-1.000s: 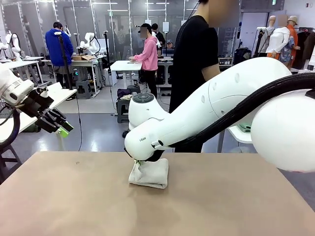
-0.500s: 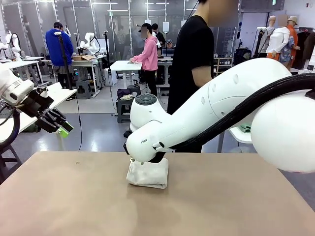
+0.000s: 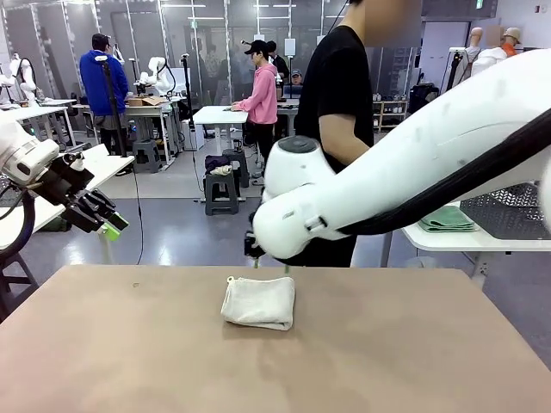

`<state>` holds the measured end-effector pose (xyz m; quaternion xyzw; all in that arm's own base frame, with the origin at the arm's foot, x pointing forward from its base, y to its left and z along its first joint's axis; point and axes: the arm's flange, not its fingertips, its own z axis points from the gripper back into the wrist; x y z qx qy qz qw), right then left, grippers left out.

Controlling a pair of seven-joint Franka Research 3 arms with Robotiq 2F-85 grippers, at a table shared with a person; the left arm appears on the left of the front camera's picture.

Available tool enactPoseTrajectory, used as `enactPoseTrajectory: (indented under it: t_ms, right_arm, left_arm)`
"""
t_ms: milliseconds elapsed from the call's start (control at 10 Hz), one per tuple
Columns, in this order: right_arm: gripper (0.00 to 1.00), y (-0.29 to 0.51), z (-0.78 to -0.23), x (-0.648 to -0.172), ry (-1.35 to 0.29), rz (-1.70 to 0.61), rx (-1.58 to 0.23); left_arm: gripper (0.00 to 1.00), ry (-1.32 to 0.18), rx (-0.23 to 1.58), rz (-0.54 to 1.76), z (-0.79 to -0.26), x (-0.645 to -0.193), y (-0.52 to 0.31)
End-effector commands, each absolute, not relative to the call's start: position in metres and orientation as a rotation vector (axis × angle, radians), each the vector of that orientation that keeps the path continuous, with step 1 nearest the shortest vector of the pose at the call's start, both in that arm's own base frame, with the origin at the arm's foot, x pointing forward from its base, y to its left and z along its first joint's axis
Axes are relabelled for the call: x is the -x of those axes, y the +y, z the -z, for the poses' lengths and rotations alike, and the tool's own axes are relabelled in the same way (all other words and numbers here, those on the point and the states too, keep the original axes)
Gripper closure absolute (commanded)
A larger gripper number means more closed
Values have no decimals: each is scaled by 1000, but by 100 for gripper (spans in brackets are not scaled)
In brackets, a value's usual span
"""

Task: Fold the towels and place them in the basket.
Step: When a person lays out a Towel with hook on the table, fold it in half twice.

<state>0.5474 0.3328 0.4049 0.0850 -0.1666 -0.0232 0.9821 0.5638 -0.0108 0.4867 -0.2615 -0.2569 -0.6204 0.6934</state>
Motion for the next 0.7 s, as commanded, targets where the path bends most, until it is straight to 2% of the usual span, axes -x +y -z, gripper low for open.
enactPoseTrajectory:
  t_ms: [0,200,400,600]
  right_arm:
    - [15,288,-424,-541,-286,-27,-167]
    - [15,269,-435,-537,-240,-50,-128]
    - [15,266,-436,-534,-277,-36,-56]
    - [15,266,-438,-542,-255,-36,-124]
  left_arm:
    - [36,-575,577,1387,-488,-563,-11]
    - [36,-575,577,1387,-488,-563,-11]
    - [36,-575,577,1387,-488,-563,-11]
    - [36,-575,577,1387,-488,-563,-11]
